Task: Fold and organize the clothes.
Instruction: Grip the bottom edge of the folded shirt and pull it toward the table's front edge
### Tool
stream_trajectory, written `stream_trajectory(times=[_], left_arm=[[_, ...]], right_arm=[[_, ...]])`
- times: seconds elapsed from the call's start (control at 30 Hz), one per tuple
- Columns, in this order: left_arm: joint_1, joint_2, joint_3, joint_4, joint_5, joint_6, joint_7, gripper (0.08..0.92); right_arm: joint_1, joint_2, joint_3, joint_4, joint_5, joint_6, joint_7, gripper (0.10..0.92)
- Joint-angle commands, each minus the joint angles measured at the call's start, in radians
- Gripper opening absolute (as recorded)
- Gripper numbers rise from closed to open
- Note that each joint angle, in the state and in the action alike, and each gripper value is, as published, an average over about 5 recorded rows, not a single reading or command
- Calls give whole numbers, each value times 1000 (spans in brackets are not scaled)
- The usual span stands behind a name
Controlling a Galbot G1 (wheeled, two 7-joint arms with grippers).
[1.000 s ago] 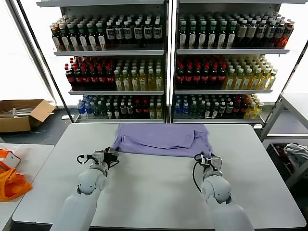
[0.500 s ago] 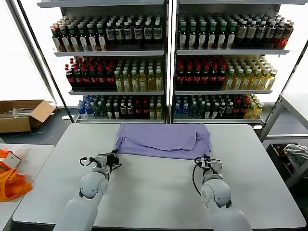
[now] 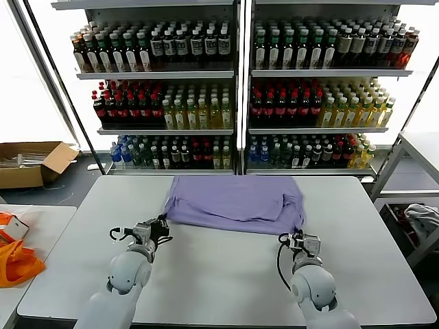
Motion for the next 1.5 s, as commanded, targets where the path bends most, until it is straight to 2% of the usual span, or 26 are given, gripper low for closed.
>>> stream_trajectory(times=[0.03,0.27,0.43,0.57,0.9,1.33,1.5], left_arm=[[192,47,-22,-279,-37,30,-10,86],[381,78,-47,-436,-83,40,-7,86],[499,55,-46,-521,-70,34,-5,86],[557,35,-42,-544,-40,18,-9,86],[647,18,-84,-578,-5,1,-33,86],[695,2,-105,-537,28,-23,-35,86],[708,-14,-96,-578,25,-10,-50,113]], right_arm=[[-115,-3,-2,186,-102,4,9,124],[-267,-69,4,290,-101,3,-9,124],[-379,-107,24,357,-90,4,-30,124],[-457,-135,42,388,-73,5,-29,124],[-575,-188,70,402,-103,4,7,124],[-622,-184,76,353,-174,6,-4,124],[-651,-188,102,375,-179,12,-1,208]])
